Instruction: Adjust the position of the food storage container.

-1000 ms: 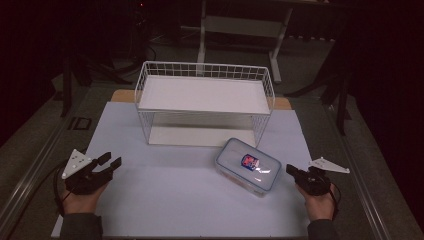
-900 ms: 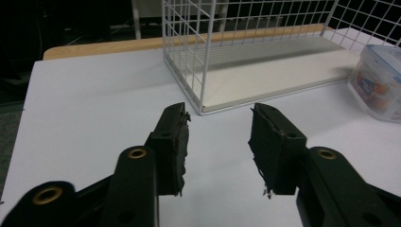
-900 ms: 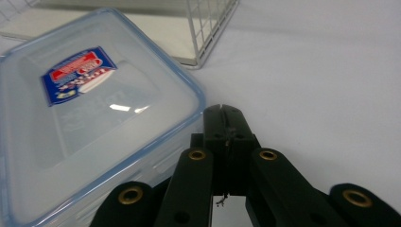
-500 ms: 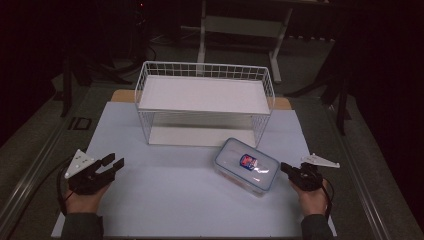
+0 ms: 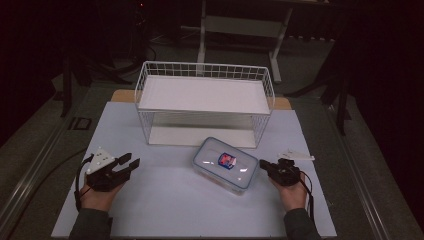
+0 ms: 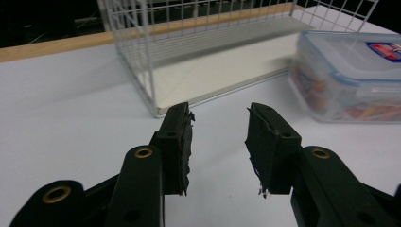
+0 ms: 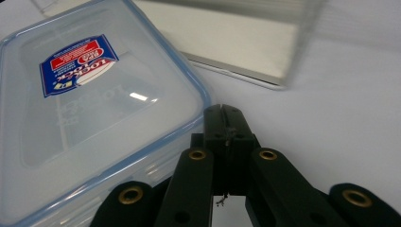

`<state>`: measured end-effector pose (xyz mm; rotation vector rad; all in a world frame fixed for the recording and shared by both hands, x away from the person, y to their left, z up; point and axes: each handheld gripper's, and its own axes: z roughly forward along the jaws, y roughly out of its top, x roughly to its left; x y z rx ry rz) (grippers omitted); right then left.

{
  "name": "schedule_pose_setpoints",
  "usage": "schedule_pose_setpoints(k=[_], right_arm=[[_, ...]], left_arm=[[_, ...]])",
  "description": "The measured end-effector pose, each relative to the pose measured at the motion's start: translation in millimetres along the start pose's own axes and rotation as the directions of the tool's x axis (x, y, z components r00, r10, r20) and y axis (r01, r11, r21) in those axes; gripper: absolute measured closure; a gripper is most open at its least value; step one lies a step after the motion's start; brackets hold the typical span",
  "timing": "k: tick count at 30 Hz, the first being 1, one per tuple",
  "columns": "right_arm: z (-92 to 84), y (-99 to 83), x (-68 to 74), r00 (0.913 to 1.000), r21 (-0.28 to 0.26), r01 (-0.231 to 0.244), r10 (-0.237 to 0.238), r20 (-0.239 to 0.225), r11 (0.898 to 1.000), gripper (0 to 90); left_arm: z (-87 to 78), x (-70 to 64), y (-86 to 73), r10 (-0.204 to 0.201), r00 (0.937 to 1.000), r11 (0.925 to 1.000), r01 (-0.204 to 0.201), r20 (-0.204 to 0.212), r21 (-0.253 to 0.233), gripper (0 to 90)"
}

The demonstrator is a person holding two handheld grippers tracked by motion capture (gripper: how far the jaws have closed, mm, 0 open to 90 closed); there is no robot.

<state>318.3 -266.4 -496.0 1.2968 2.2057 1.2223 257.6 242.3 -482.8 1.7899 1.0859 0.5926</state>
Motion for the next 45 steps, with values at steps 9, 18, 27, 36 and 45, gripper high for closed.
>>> schedule_pose_setpoints(k=[9,18,27,36,45], right_arm=[[23.4,9.5,36.9,0.993,0.011,0.079,-0.077,-0.089,0.997,89.8],[8.9,7.6,44.6,0.9916,0.012,0.082,-0.08,-0.101,0.997,86.9],[4.3,-0.3,56.9,0.9816,0.055,0.143,-0.135,-0.135,0.988,89.6],[6.2,-4.7,68.1,0.9689,0.096,0.196,-0.178,-0.172,0.976,89.7],[4.3,-3.6,63.5,0.9673,0.105,0.199,-0.178,-0.181,0.974,89.8]], left_arm=[[30.6,-9.8,11.2,0.009,0.999,0.9999,-0.009,0.044,-0.008,63.1],[66.7,-21.7,26.9,0.038,0.9972,0.9992,-0.039,0.064,0.009,73.8],[86.9,-33.6,24.1,0.075,0.9929,0.9934,-0.082,0.093,0.08,89.2],[102.1,-40.8,22.7,0.087,0.9895,0.9882,-0.101,0.115,0.115,89.5],[96.5,-44.5,20.2,0.074,0.9871,0.9876,-0.093,0.142,0.127,89.6]])
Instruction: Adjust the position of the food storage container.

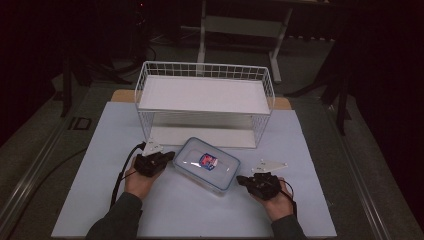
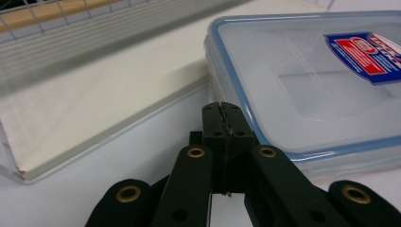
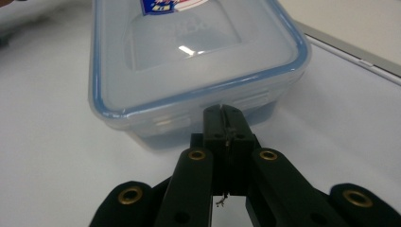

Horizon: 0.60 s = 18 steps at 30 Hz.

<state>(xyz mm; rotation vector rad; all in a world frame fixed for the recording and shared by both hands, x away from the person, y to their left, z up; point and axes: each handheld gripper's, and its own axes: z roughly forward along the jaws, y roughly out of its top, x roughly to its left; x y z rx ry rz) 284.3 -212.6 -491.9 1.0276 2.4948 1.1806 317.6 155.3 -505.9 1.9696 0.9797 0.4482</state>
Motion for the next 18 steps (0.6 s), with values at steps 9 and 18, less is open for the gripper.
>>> schedule_pose_setpoints(k=[9,18], right_arm=[[-4.5,-1.8,-14.3,0.9984,-0.014,-0.031,0.032,0.046,0.999,89.9],[0.6,1.5,-28.2,0.9961,-0.039,-0.071,0.073,0.049,0.997,90.0]], left_arm=[[-13.0,-21.4,-5.1,0.032,0.998,0.9992,-0.034,0.055,0.024,89.7],[-26.5,-40.4,-9.7,0.034,0.9963,0.9987,-0.037,0.078,0.035,89.8]])
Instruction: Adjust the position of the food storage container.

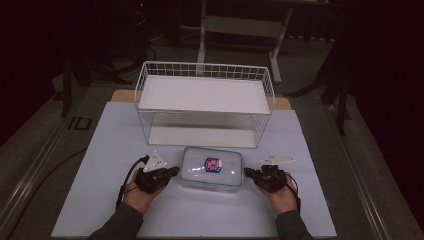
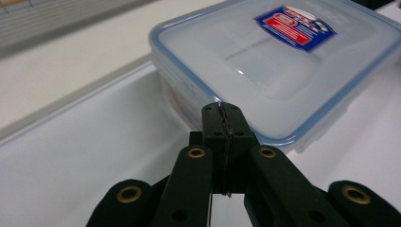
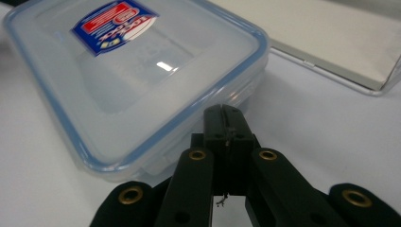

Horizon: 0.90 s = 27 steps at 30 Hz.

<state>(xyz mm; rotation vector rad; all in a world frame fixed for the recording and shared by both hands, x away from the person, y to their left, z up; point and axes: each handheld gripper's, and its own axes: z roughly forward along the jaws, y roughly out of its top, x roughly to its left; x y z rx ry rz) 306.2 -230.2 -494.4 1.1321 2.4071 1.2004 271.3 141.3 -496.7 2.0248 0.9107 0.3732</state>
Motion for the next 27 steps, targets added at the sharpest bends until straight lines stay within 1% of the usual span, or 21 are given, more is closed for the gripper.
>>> schedule_pose_setpoints(k=[1,4,5,7,10,11,12,14,16,18,19,20,23,25,27], right_arm=[[1.5,0.9,-1.8,0.9999,-0.004,-0.006,0.006,-0.009,1.0,90.0],[4.7,2.0,-2.5,0.9997,-0.014,-0.02,0.02,-0.016,1.0,90.0],[6.6,3.7,0.4,0.9999,-0.01,-0.007,0.007,-0.011,1.0,90.0],[7.0,4.5,3.4,0.9999,-0.006,0.004,-0.004,-0.011,1.0,90.0],[7.5,4.4,5.0,0.9998,-0.01,0.013,-0.014,-0.018,1.0,90.0],[7.5,4.4,5.0,0.9998,-0.01,0.013,-0.014,-0.018,1.0,90.0],[8.2,4.4,5.0,0.9996,-0.014,0.018,-0.018,-0.02,1.0,90.0],[10.0,4.9,4.4,0.9993,-0.019,0.014,-0.014,-0.034,1.0,90.0],[10.6,5.5,6.0,0.9994,-0.019,0.025,-0.026,-0.021,1.0,89.7],[10.4,5.9,7.8,0.9994,-0.017,0.036,-0.036,-0.001,0.999,87.7],[10.4,5.9,7.8,0.9994,-0.017,0.036,-0.036,-0.001,0.999,87.7],[9.0,5.8,8.1,0.9993,-0.021,0.037,-0.037,0.007,0.999,83.1],[5.0,6.8,8.4,0.999,-0.028,0.04,-0.04,0.019,0.999,79.9],[0.6,8.5,9.4,0.9986,-0.043,0.045,-0.044,0.028,0.998,75.0],[-4.1,10.2,10.6,0.9983,-0.059,0.055,-0.054,0.021,0.997,69.2]], left_arm=[[-4.2,-1.7,-2.4,-0.008,0.9999,1.0,0.008,0.01,0.005,89.8],[-7.7,-2.4,-5.1,-0.018,0.9997,0.9998,0.018,0.017,0.002,89.7],[-10.1,-2.0,-5.9,-0.014,0.9998,0.9999,0.014,0.015,0.009,89.7],[-11.7,-0.8,-7.1,-0.021,0.9997,0.9998,0.02,0.016,0.008,89.6],[-13.4,2.1,-8.0,-0.046,0.9984,0.9989,0.046,0.031,0.009,89.6],[-13.4,2.1,-8.0,-0.046,0.9984,0.9989,0.046,0.031,0.009,89.6],[-14.5,3.8,-8.4,-0.055,0.9978,0.9985,0.055,0.038,0.009,89.6],[-15.3,5.6,-8.5,-0.058,0.9974,0.9983,0.058,0.042,0.009,89.4],[-15.4,6.3,-7.7,-0.064,0.9974,0.998,0.064,0.035,0.004,87.0],[-16.2,7.5,-6.7,-0.067,0.997,0.9977,0.067,0.039,-0.008,84.0],[-16.2,7.5,-6.7,-0.067,0.997,0.9977,0.067,0.039,-0.008,83.7],[-18.6,10.1,-5.9,-0.075,0.9963,0.9967,0.076,0.042,-0.028,82.8],[-24.6,13.7,-4.2,-0.083,0.996,0.9942,0.085,0.033,-0.066,79.8],[-29.3,15.4,-2.7,-0.087,0.9957,0.9914,0.09,0.032,-0.095,77.6],[-34.1,15.1,-0.8,-0.087,0.9959,0.9873,0.089,0.024,-0.131,70.7]])
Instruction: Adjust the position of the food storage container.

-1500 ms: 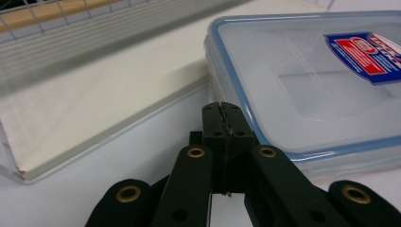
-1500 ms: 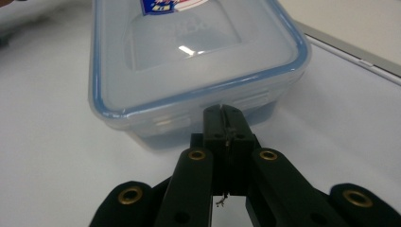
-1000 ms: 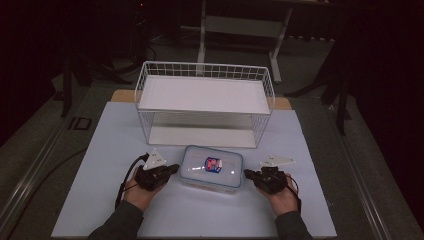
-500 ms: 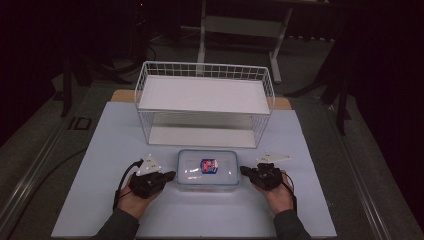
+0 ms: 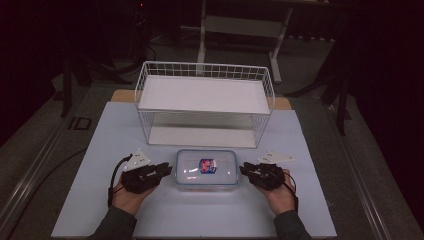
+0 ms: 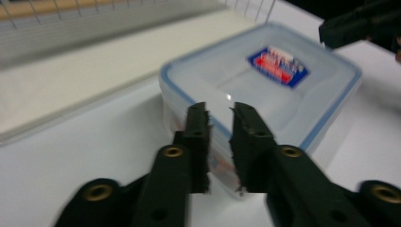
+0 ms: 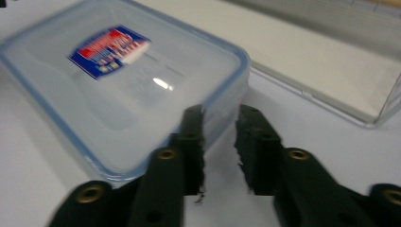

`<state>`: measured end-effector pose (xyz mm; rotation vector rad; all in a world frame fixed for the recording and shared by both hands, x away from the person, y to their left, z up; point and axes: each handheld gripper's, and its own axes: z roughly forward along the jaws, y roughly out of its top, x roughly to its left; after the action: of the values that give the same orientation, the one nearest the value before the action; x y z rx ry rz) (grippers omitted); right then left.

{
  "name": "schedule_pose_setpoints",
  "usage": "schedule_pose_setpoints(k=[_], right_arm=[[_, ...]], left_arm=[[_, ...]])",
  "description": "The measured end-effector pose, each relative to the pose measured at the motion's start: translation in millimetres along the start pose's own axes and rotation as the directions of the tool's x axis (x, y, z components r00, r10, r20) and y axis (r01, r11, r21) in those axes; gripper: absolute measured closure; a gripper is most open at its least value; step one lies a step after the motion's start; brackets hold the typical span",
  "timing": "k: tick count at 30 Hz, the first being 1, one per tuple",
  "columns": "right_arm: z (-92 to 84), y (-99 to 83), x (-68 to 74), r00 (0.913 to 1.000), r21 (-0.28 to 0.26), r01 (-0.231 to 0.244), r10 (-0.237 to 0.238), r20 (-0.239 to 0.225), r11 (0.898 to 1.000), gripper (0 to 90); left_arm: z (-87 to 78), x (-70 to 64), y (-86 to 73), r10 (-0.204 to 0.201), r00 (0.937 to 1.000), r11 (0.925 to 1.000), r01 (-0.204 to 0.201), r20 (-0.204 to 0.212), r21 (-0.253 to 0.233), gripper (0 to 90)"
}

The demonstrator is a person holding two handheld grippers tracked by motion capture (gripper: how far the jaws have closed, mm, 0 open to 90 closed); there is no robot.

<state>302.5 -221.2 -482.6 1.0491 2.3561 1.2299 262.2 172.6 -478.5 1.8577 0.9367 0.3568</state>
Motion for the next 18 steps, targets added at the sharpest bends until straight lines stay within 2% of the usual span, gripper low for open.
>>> schedule_pose_setpoints(k=[2,3,6,9,10,14,18], right_arm=[[-2.7,1.1,0.9,1.0,-0.013,0.007,-0.007,-0.002,1.0,66.5],[-6.3,2.7,2.3,0.9999,-0.029,0.009,-0.009,-0.007,1.0,62.6],[-10.2,4.6,3.8,0.9998,-0.043,0.018,-0.018,-0.007,0.999,59.2],[-11.9,5.6,4.6,0.9998,-0.051,0.017,-0.017,-0.004,0.999,57.7],[-12.8,6.2,5.4,0.9999,-0.06,0.017,-0.017,0.0,0.998,53.7],[-12.0,6.1,5.7,1.0,-0.06,0.01,-0.01,-0.002,0.998,50.4],[-9.8,5.9,5.3,0.9998,-0.063,-0.017,0.016,-0.015,0.998,48.0]], left_arm=[[-1.2,-0.5,0.9,0.001,1.0,1.0,-0.001,-0.006,-0.01,64.1],[-3.5,-1.8,2.8,0.005,0.9996,0.9994,-0.006,-0.027,-0.035,59.4],[-5.8,-3.7,4.3,0.017,0.999,0.9979,-0.02,-0.041,-0.061,56.6],[-6.1,-4.7,4.6,0.02,0.9985,0.9977,-0.024,-0.051,-0.064,53.4],[-6.2,-5.8,5.0,0.024,0.9975,0.9971,-0.029,-0.066,-0.07,51.2],[-5.7,-4.8,5.4,0.015,0.9975,0.9968,-0.02,-0.068,-0.078,47.9],[-2.7,-3.3,6.5,-0.002,0.9971,0.9965,-0.005,-0.076,-0.084,46.5]])
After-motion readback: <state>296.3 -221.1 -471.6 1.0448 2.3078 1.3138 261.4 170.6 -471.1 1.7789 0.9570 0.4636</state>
